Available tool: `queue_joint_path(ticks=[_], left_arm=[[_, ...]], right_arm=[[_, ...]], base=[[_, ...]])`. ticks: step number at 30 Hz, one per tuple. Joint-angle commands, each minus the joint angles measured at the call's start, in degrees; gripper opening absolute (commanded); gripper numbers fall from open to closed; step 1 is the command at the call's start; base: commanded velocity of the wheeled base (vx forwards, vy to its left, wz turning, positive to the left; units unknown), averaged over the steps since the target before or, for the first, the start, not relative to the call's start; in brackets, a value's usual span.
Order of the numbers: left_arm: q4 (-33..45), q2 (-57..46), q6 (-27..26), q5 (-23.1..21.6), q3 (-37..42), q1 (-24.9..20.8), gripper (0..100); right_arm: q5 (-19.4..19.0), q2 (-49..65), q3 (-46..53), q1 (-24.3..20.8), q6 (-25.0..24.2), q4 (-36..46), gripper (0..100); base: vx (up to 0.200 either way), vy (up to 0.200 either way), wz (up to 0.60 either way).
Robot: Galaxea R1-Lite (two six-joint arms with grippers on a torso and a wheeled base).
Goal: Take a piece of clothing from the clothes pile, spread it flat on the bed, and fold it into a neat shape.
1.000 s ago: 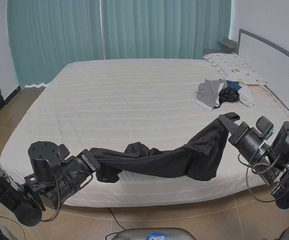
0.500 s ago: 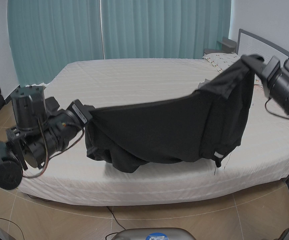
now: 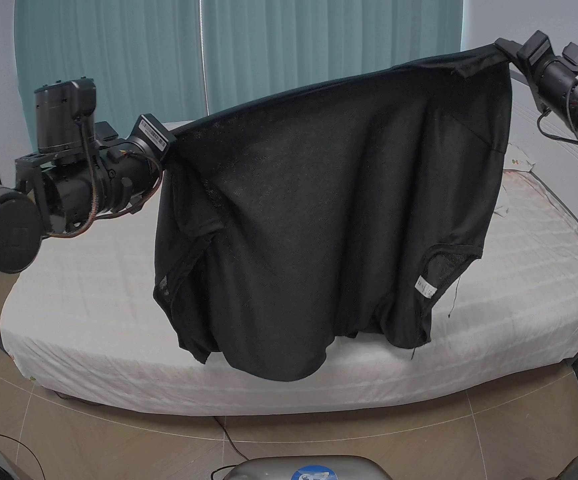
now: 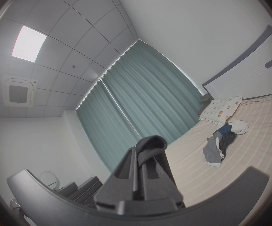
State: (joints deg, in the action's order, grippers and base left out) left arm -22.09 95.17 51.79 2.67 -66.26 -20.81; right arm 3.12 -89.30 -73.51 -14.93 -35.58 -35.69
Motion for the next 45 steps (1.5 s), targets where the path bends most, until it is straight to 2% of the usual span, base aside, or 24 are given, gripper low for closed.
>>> queue_joint_path(ticks=[1, 15, 21, 27, 33, 40, 41, 43, 45], left_arm=[[-1.0, 10.9, 0.9, -0.5, -5.4, 2.5, 0], [-1.5, 26.1, 0.9, 0.1, -15.9, 2.4, 0], [-1.6, 32.0, 0.7, 0.4, -17.3, 2.4, 0], [-4.4, 39.7, 1.2, 3.6, -20.7, 2.4, 0], [-6.0, 45.7, 1.0, 6.7, -24.1, 2.3, 0], [-5.9, 50.0, 1.1, 8.1, -28.0, 2.2, 0], [-5.9, 50.3, 1.1, 8.1, -28.1, 2.2, 100], [-5.7, 50.8, 1.2, 8.1, -28.8, 2.2, 100], [-5.5, 52.3, 1.0, 8.1, -29.8, 2.2, 100]], right_arm=[[0.4, -11.1, -4.3, 2.2, -0.1, 0.0, 0], [2.6, -26.7, -7.5, 2.4, 0.8, -12.6, 0], [5.2, -33.4, -7.7, 2.0, 1.5, -15.2, 0], [8.5, -43.0, -8.8, 1.2, 4.3, -20.1, 0], [10.2, -48.4, -11.7, 0.9, 5.3, -21.2, 0], [10.6, -54.5, -14.4, 0.9, 5.4, -21.5, 0], [10.7, -55.1, -14.7, 0.9, 5.6, -21.5, 100], [10.7, -56.0, -15.1, 0.9, 6.1, -21.4, 100], [10.3, -57.8, -14.7, 0.8, 8.8, -21.3, 100]], base=[[0.200, 0.000, 0.00], [0.200, 0.000, 0.00], [0.200, 0.000, 0.00], [0.000, 0.000, 0.00], [0.000, 0.000, 0.00], [0.000, 0.000, 0.00], [0.000, 0.000, 0.00], [0.000, 0.000, 0.00], [0.000, 0.000, 0.00]])
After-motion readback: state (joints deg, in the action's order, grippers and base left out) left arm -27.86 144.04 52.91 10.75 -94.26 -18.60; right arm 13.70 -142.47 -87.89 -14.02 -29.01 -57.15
